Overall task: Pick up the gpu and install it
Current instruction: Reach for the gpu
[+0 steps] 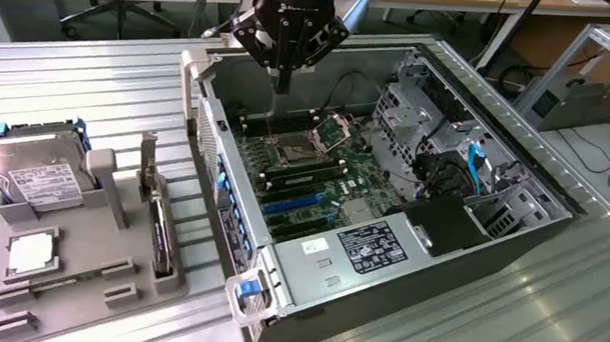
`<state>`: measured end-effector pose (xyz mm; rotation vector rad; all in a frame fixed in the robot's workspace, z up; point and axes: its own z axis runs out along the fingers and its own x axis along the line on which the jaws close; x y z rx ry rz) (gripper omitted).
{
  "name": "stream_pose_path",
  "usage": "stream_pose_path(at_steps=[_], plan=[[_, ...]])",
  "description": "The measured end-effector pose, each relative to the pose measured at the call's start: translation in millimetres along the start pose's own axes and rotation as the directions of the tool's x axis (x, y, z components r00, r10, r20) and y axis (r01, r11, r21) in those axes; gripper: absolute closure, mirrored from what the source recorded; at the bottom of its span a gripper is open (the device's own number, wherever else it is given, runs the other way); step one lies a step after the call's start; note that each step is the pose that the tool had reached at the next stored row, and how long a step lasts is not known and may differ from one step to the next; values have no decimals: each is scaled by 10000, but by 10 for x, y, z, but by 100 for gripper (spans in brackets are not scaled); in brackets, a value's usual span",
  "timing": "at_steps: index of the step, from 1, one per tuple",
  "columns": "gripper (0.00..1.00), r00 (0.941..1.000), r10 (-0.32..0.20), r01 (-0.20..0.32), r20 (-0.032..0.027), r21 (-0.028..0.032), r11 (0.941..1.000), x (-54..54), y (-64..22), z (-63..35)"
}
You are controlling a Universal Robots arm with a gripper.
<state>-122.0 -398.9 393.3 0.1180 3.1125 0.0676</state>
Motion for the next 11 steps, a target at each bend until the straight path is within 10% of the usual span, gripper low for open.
stream_pose_path(at_steps=[11], plan=[[89,10000,0,0,0,0,10000,0,0,0]])
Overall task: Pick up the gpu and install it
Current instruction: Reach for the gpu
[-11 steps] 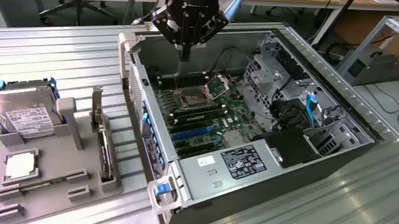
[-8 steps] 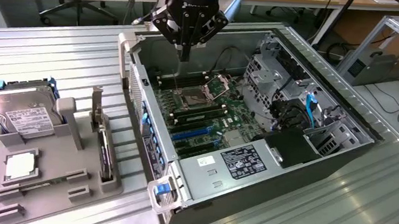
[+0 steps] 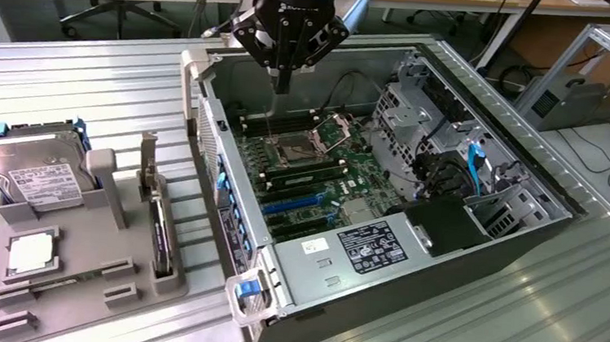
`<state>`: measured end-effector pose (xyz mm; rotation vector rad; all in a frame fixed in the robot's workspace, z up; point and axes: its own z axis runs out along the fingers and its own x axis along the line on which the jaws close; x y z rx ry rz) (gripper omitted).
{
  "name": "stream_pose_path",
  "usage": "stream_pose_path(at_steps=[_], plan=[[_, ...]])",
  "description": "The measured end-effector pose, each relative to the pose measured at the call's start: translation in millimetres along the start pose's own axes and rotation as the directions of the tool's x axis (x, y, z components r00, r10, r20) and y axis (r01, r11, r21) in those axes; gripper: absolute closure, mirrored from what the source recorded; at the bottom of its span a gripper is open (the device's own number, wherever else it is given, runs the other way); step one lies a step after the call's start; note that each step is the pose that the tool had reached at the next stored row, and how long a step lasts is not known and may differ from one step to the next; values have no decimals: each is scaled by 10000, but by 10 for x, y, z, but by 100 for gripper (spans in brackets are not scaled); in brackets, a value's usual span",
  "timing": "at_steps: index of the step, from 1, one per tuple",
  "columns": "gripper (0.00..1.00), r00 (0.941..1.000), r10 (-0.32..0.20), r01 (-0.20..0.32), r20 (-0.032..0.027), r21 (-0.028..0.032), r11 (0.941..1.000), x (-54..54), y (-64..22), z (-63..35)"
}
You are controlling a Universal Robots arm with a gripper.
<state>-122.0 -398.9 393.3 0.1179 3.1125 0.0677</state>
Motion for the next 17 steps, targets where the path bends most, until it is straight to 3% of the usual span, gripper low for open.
stream_pose_path(at_steps=[3,17], plan=[[89,10000,1,-1,1,0,10000,4,0,0],[89,10000,1,-1,0,0,10000,258,-19,-7]])
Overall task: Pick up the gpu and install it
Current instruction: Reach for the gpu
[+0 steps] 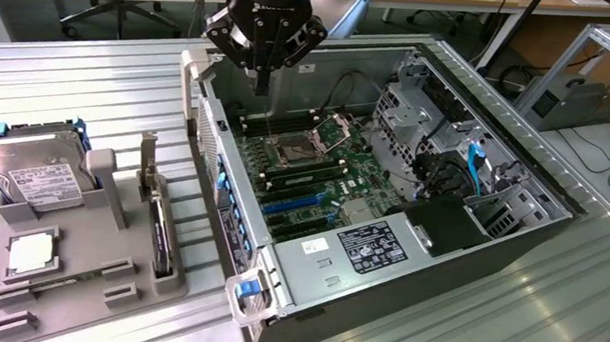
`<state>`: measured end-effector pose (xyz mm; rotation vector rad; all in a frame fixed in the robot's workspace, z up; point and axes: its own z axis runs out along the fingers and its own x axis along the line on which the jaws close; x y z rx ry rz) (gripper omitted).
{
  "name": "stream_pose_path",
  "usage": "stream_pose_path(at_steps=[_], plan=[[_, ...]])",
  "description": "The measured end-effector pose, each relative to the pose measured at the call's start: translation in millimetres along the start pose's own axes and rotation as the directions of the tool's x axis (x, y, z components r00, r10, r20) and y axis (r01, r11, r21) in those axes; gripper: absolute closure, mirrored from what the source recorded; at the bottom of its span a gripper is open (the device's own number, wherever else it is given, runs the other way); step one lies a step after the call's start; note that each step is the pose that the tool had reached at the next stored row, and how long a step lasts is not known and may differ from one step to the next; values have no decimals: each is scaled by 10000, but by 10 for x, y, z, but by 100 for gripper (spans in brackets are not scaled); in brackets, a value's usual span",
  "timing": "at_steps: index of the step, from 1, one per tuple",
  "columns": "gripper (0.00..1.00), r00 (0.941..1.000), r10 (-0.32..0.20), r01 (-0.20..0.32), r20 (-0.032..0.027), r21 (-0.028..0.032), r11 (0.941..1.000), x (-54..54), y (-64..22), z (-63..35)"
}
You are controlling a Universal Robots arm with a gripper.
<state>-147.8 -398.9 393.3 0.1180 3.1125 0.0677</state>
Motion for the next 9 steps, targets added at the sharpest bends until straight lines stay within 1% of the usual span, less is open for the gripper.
stream_pose_path(at_steps=[9], plan=[[89,10000,-1,1,0,0,10000,162,-12,-4]])
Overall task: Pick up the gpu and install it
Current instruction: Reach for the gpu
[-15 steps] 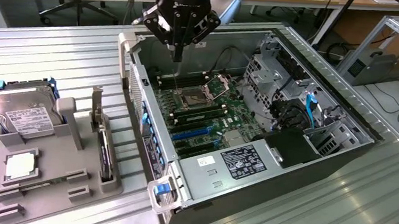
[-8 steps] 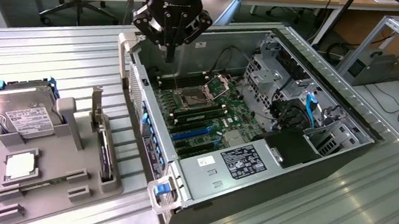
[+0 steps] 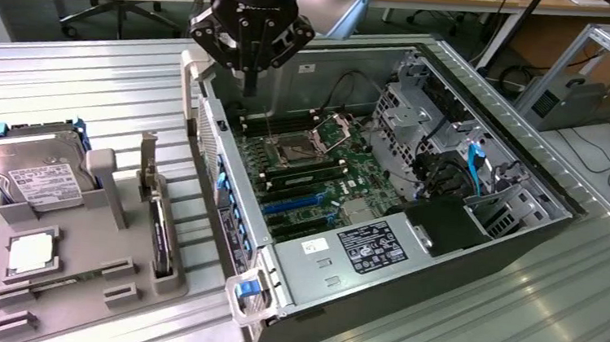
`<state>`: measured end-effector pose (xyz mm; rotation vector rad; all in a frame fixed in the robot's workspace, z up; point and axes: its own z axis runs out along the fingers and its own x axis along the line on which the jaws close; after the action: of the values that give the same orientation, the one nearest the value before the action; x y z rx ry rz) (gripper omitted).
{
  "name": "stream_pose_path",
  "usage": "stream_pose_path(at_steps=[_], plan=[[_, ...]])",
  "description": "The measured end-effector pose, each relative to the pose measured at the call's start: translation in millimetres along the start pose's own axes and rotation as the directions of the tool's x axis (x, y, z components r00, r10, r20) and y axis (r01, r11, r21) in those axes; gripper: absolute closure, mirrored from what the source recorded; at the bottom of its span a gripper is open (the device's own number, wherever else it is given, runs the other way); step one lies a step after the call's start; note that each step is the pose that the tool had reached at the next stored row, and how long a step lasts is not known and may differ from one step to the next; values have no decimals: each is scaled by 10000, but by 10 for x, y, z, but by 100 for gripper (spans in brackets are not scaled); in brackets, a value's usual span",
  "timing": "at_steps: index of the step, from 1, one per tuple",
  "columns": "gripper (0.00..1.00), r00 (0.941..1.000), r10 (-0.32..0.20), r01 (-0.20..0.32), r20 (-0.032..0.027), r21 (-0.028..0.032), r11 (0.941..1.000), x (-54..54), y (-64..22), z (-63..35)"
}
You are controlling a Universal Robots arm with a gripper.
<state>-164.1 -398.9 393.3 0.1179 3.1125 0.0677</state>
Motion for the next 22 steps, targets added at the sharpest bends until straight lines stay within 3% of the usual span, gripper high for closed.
stream_pose_path(at_steps=[6,9,22], plan=[[89,10000,1,-1,0,1,10000,118,-9,-3],[89,10000,2,-2,0,0,10000,239,-18,-7],[89,10000,1,-1,0,1,10000,431,-32,-12]])
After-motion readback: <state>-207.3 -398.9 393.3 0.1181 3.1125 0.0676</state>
